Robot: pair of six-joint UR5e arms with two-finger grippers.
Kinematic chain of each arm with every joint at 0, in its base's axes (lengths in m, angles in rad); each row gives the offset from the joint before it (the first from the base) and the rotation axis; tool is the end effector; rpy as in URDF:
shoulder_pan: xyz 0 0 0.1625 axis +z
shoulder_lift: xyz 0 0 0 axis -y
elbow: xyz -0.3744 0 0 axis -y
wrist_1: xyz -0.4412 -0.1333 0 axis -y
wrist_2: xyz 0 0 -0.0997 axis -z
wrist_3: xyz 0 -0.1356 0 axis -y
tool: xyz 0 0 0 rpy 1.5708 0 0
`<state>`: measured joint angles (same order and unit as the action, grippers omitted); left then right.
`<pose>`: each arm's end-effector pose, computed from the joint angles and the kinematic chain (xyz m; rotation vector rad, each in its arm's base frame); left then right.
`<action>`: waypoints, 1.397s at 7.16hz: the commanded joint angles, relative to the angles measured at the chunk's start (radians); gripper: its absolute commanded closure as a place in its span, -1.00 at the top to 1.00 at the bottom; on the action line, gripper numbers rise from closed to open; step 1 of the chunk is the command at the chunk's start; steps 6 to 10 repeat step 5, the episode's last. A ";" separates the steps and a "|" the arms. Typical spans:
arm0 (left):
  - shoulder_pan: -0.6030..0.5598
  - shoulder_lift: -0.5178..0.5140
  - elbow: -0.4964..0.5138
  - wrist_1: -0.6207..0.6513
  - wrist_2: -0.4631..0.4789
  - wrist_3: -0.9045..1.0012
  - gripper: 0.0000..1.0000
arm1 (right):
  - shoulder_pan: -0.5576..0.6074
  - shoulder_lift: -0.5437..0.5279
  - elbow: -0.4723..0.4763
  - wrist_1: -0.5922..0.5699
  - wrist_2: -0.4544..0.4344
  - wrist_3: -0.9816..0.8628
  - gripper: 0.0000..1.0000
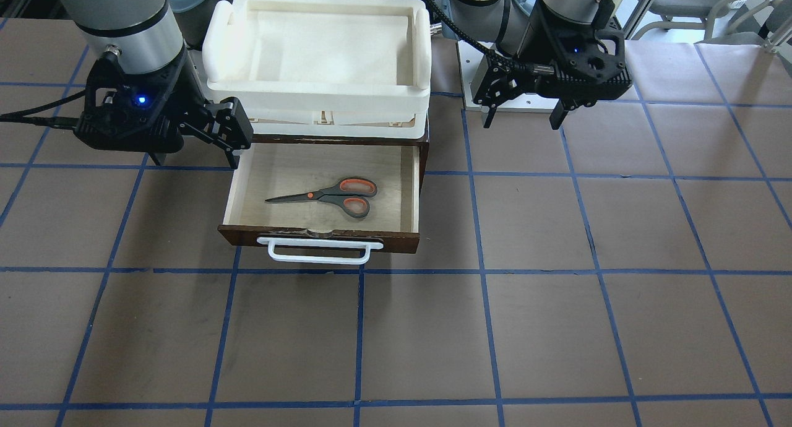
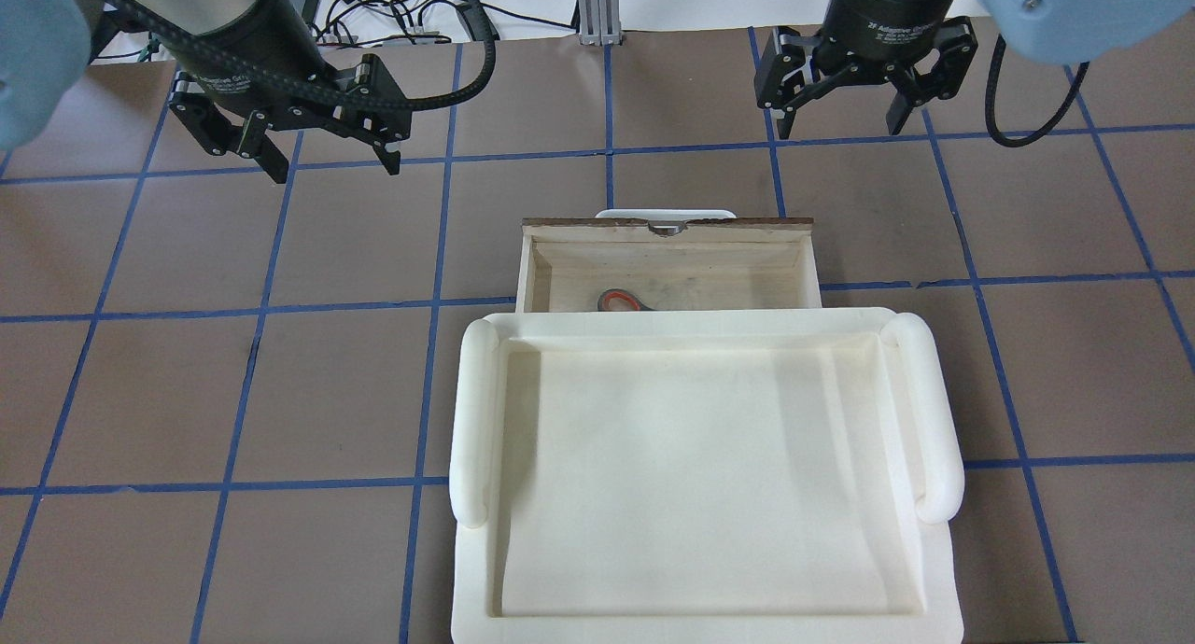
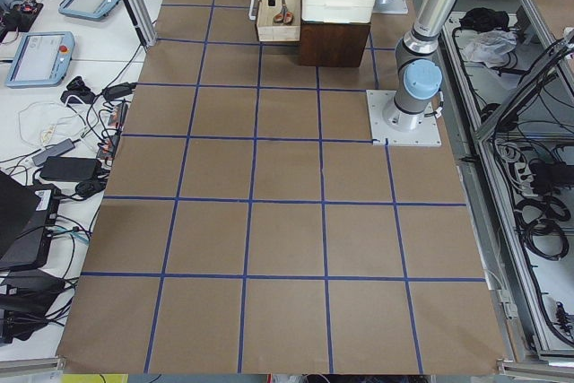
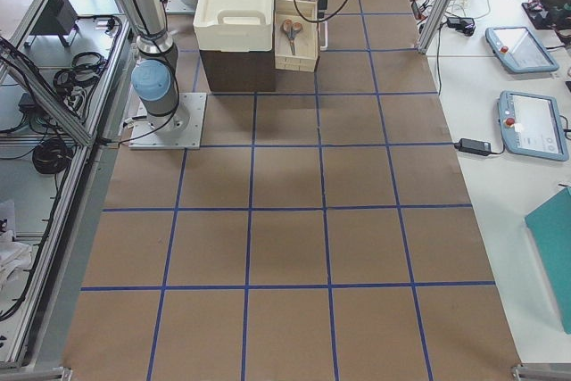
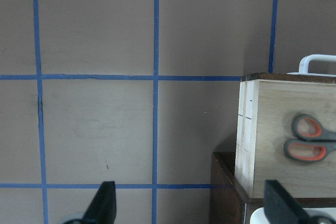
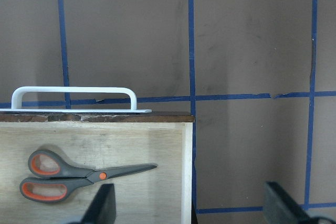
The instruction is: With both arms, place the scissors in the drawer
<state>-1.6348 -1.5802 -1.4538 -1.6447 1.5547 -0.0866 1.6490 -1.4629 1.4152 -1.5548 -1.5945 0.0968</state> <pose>-0.1702 -0.5366 0.4521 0.0349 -3.1224 0.0506 0.1754 -0.5730 0.4234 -0.0296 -3.1202 0.0525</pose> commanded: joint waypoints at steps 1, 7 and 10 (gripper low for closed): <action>0.000 0.002 0.000 -0.009 0.001 0.002 1.00 | 0.000 0.001 0.002 -0.001 -0.005 0.000 1.00; 0.000 0.009 -0.011 -0.009 0.001 0.001 1.00 | 0.000 0.001 0.005 -0.002 0.002 0.000 1.00; 0.000 0.009 -0.011 -0.009 0.001 0.001 1.00 | 0.000 0.001 0.005 -0.002 0.002 0.000 1.00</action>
